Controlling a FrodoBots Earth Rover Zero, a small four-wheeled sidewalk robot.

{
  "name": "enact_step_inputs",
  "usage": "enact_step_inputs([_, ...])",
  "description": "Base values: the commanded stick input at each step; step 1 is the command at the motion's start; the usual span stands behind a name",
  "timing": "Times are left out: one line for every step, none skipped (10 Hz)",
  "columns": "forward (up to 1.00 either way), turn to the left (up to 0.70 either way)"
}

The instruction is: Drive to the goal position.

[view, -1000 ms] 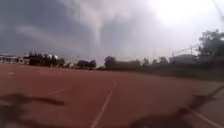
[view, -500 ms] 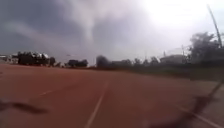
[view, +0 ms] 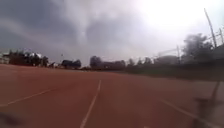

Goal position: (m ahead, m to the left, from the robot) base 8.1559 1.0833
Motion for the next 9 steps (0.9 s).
enact_step_inputs([0.70, 0.00])
enact_step_inputs([0.70, 0.00])
enact_step_inputs([0.70, 0.00])
enact_step_inputs([0.70, 0.00])
enact_step_inputs([0.70, 0.00])
enact_step_inputs([0.70, 0.00])
enact_step_inputs([0.70, 0.00])
enact_step_inputs([0.70, 0.00])
enact_step_inputs([0.70, 0.00])
